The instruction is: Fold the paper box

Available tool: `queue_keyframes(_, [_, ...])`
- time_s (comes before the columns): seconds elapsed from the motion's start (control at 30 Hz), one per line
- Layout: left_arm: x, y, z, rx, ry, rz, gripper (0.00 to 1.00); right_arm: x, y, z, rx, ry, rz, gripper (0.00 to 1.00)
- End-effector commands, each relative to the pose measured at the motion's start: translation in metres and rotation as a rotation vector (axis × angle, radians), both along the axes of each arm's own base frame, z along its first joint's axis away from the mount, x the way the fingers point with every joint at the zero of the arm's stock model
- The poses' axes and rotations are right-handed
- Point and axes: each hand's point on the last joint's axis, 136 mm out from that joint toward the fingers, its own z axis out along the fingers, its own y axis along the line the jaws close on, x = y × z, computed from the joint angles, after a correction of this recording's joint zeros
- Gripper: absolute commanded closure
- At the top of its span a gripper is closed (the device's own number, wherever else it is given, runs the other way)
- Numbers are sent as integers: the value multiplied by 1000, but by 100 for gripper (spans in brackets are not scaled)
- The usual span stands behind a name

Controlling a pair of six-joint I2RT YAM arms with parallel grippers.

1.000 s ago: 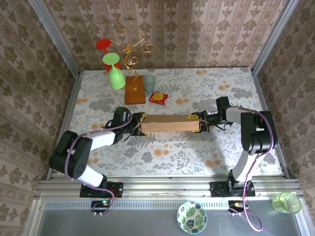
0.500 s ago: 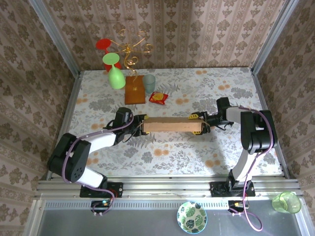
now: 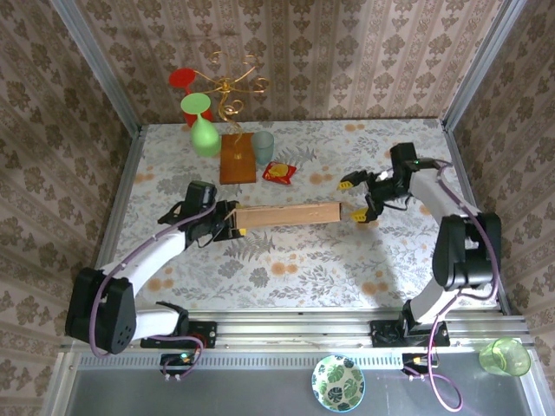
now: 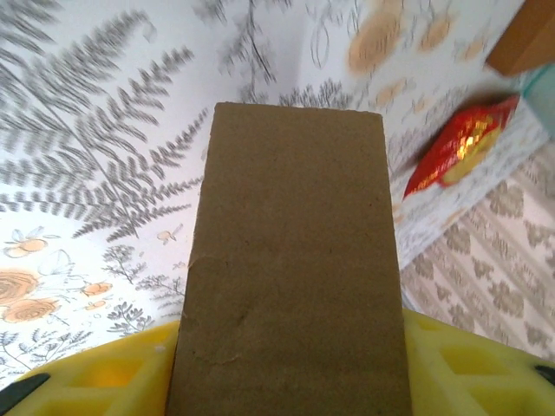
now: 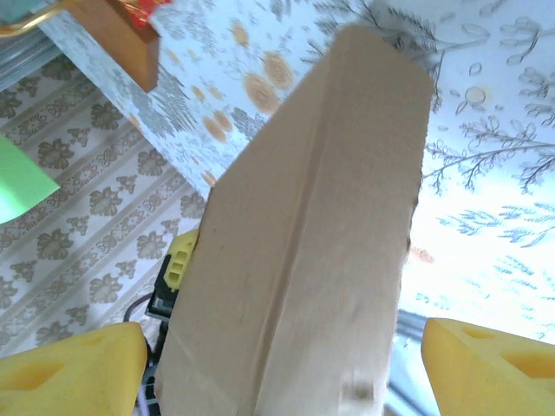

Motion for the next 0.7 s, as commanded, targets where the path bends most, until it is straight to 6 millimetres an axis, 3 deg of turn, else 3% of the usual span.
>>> queue_keyframes(0.0, [-24, 19, -10, 64, 154, 33, 73, -1, -24, 12, -168, -99, -6, 19])
queue_keyframes(0.13, [-32, 29, -12, 86, 207, 52, 73, 9, -31, 48, -339, -385, 74, 32])
queue_keyframes(0.2, [-35, 37, -15, 99, 232, 74, 74, 5, -27, 66, -452, -567, 166, 45])
queue_keyframes(0.33, [-36, 50, -24, 119, 273, 80, 74, -12, -6, 85, -667, -917, 382, 60])
queue_keyframes(0.47, [-31, 59, -31, 136, 311, 57, 75, -13, 12, 94, -713, -1159, 459, 56])
queue_keyframes(0.67, [-25, 63, -43, 139, 349, 29, 77, 0, 33, 82, -743, -1191, 659, 53])
